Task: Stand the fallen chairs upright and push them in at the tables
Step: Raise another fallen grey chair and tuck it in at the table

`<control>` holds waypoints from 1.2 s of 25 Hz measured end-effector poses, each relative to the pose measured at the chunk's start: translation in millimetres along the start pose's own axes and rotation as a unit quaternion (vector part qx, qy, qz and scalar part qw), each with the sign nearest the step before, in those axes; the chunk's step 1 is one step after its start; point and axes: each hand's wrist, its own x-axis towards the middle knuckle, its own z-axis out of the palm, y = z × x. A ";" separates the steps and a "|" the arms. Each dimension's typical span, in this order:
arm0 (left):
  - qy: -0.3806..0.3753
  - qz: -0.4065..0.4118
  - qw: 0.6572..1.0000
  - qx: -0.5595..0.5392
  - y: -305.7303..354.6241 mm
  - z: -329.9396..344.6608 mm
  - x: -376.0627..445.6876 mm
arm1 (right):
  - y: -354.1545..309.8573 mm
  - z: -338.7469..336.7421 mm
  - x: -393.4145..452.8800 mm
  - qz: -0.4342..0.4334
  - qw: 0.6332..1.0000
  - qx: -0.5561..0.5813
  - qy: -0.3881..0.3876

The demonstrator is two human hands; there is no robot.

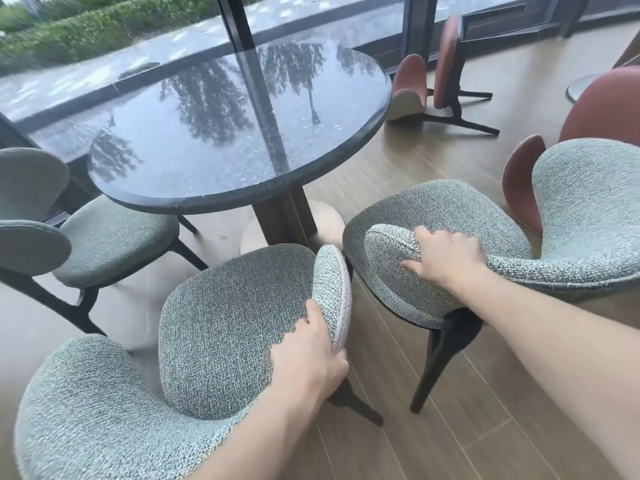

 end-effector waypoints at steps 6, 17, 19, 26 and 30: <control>0.026 -0.016 0.999 -0.020 1.1 5.5 0.2 | -9.1 0.0 -2.6 0.044 0.999 0.003 -0.029; 0.016 0.030 0.901 -0.432 -21.0 -61.0 -17.4 | -7.6 -76.4 -75.5 0.045 0.977 0.168 -0.125; 0.035 0.049 0.867 -0.495 -6.9 -95.1 -34.9 | -9.3 -116.1 -98.1 0.088 0.927 0.342 -0.125; 0.024 0.142 0.766 -0.626 33.3 -220.2 -139.8 | -50.1 -248.4 -200.6 0.187 0.591 0.784 0.008; 0.010 0.208 0.740 -0.639 19.3 -256.7 -238.8 | -58.3 -316.1 -291.1 0.141 0.570 0.807 0.059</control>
